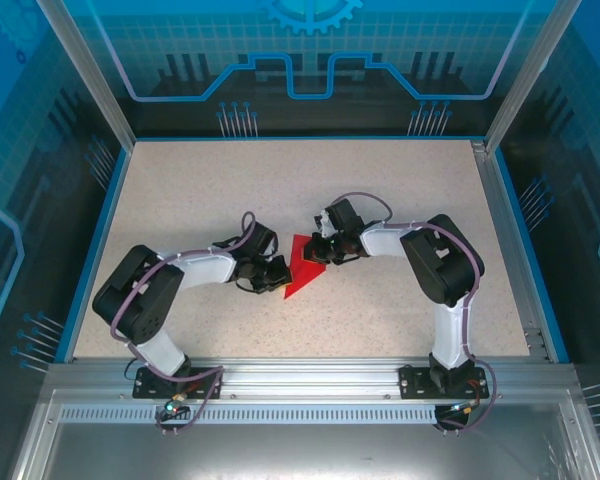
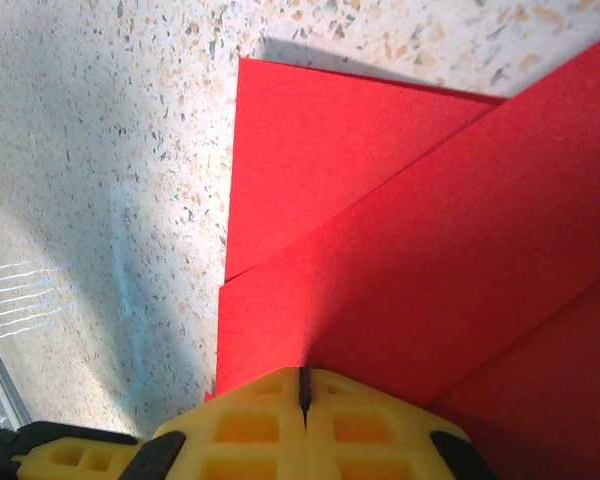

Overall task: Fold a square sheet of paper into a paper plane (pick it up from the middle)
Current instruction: Fourth fold the wing at the center of the table.

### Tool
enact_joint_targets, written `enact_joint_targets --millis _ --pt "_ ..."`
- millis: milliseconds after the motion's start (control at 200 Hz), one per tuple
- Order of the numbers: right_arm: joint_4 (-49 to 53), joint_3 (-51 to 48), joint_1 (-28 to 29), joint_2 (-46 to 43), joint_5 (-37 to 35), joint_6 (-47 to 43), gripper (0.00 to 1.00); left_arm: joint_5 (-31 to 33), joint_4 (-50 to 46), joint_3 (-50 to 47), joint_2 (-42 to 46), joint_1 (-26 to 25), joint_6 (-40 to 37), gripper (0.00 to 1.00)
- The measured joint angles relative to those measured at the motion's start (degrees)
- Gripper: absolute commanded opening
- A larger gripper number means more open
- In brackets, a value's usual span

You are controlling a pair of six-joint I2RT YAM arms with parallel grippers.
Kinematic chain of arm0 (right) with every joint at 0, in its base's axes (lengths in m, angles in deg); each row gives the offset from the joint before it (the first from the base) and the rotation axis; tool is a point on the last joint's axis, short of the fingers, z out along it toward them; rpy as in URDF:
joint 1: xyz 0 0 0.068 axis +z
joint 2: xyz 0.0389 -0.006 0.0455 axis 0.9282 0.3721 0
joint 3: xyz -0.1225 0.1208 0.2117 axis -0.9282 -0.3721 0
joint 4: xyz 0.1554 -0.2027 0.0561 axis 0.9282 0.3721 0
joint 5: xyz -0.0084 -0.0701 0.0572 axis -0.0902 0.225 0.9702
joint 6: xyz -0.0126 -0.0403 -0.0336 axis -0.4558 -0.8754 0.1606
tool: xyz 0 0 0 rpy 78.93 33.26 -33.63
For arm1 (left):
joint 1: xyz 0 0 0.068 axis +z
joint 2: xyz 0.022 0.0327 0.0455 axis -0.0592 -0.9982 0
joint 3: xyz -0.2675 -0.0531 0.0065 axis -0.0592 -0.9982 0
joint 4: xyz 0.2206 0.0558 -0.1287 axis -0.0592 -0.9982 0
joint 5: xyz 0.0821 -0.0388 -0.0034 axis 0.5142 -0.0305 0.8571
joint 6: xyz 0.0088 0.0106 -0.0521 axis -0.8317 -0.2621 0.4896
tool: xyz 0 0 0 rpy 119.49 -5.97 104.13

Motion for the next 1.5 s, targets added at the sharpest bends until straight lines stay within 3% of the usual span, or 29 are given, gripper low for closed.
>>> enact_joint_targets --millis 195,585,1040,1500 --pt "-0.7 -0.4 0.0 0.0 0.1 0.0 0.03 -1.2 -2.5 4.1 0.5 0.3 2.9 0.17" --pt "-1.3 -0.6 0.0 0.2 0.5 0.5 0.03 -4.9 7.1 2.6 -3.3 0.4 10.4 0.19" --pt "-1.4 -0.6 0.0 0.2 0.5 0.4 0.04 -5.7 9.5 -4.7 -0.9 0.5 8.3 0.19" --pt "-1.2 -0.5 0.1 0.2 0.4 0.4 0.04 -6.8 0.3 -6.1 3.4 0.4 1.2 0.19"
